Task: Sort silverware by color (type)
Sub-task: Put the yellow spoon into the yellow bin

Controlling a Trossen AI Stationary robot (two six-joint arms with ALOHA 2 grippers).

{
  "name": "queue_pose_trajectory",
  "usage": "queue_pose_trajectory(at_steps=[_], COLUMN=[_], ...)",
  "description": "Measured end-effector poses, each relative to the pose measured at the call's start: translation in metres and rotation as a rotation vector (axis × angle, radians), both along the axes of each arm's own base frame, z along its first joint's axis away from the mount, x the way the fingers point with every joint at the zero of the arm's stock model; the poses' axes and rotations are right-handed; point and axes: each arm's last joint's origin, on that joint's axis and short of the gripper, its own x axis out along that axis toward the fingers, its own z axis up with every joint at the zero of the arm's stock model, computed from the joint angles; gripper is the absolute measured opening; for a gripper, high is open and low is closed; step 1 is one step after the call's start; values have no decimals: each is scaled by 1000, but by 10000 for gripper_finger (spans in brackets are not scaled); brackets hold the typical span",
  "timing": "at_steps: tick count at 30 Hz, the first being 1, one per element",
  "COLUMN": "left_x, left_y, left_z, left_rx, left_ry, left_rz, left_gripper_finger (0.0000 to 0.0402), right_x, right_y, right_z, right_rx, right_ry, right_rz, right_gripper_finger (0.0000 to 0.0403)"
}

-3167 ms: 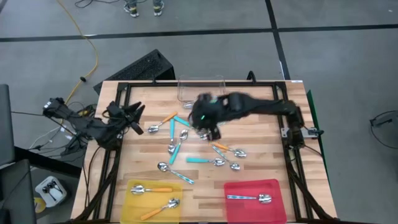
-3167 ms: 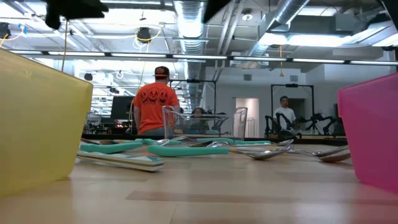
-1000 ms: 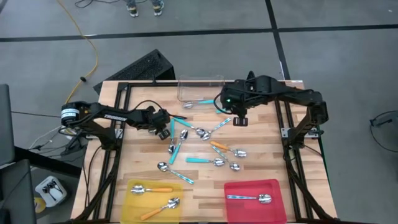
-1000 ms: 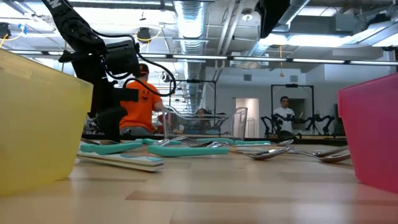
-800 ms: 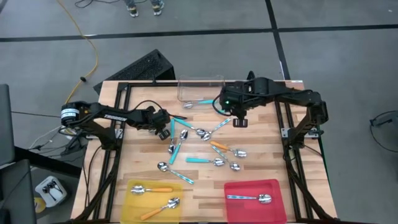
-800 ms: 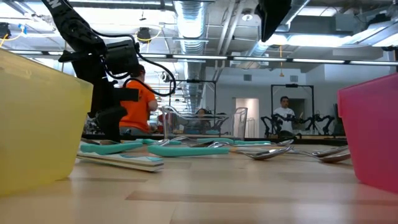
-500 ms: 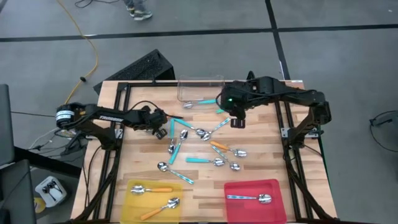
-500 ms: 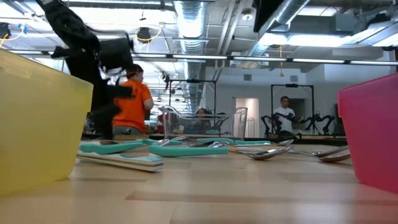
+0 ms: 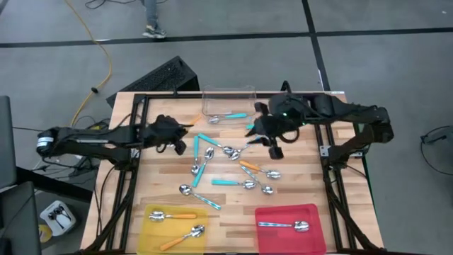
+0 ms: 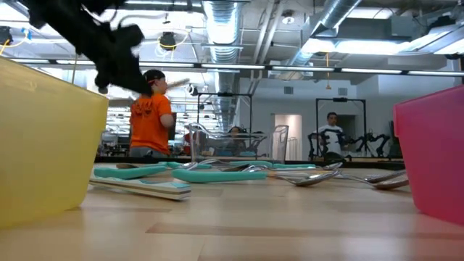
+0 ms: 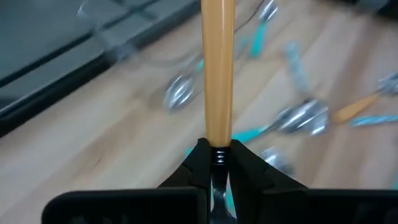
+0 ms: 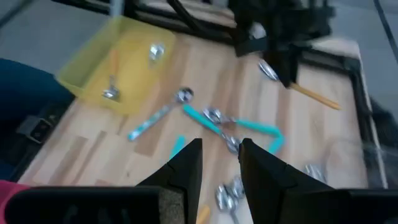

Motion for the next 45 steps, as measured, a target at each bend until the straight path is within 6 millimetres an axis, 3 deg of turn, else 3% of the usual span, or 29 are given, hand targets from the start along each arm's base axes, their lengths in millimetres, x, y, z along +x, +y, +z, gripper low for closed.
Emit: queue_pose_trajectory(at_steps=[7,13,20,24,29,33,45], left_x=[-1,8,28,37,44,47,48], left_y=[-26,-45,-66,-78,-93,-101,-108], left_z=[23,28,23,18,12,8,9], left_rx=[49,75,97,69,66,49,30], left_ry=[-302,-384,-423,-438,-434,-436,-472], left_rz=[-157,-280,-407,-498,-611,-670,-729], left_gripper_finger=[12,12,12,12,12,12,14], right_x=[-7,-2,28,47,66,77,84], right_y=[2,9,25,37,48,51,54], right_z=[-65,-116,-161,-175,-180,-174,-145], right_rx=[11,16,34,42,52,67,82], right_ry=[-217,-476,-560,-560,-554,-571,-663], right_rz=[12,44,93,122,147,145,204], right_gripper_finger=[127,127,132,172,254,294,302])
